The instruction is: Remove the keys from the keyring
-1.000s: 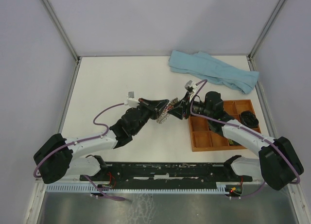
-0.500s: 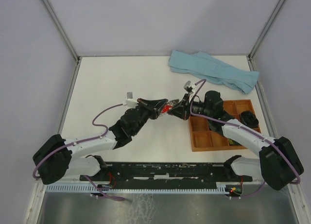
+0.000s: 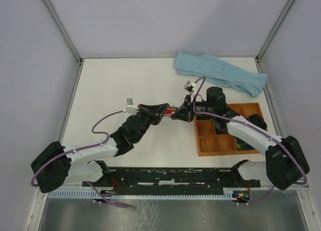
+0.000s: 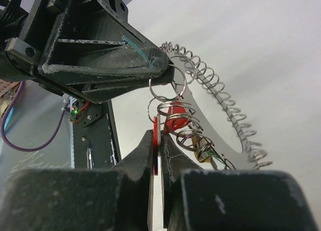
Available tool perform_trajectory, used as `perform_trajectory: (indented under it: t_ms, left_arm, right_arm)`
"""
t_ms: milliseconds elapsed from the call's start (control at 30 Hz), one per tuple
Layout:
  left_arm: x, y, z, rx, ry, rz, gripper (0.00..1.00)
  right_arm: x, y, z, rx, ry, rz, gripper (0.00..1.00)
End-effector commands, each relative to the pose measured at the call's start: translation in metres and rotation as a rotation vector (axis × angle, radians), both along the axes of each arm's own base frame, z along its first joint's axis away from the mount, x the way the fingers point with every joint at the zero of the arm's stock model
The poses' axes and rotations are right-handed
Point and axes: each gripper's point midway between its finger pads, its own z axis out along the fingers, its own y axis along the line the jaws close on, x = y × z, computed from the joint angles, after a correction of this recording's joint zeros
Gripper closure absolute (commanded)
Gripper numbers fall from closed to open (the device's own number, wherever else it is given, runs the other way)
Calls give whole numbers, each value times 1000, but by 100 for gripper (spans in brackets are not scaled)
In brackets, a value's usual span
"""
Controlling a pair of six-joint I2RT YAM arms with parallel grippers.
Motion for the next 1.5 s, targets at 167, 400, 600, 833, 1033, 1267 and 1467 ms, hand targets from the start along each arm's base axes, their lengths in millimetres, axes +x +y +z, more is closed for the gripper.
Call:
perform_trajectory:
  t_ms: [167, 400, 600, 833, 1033, 1267, 1467]
  left_arm:
    - [4, 20, 20, 46, -113, 86, 68]
    - [-3, 29, 7, 287, -191, 71, 53]
    - [-29, 31, -3, 595, -452, -71, 39]
    - [-78, 28, -6, 755, -957, -215, 37]
    - [-91, 19, -3, 860, -1194, -255, 37]
    - [-98, 13, -10, 1008, -1449, -248, 37]
    - [-94, -2, -2, 1011, -1531, -236, 40]
  right_arm:
    - [-4, 7, -3, -39, 99, 95, 99]
    - [-9, 11, -12, -70, 190, 153, 99]
    - [-24, 8, -11, -86, 170, 285, 99]
    - [-30, -8, -9, -231, 100, 350, 99]
    - [-27, -26, -13, -409, -18, 367, 99]
    - [-23, -52, -4, -710, -298, 388, 99]
    - [-17, -54, 13, -867, -641, 446, 99]
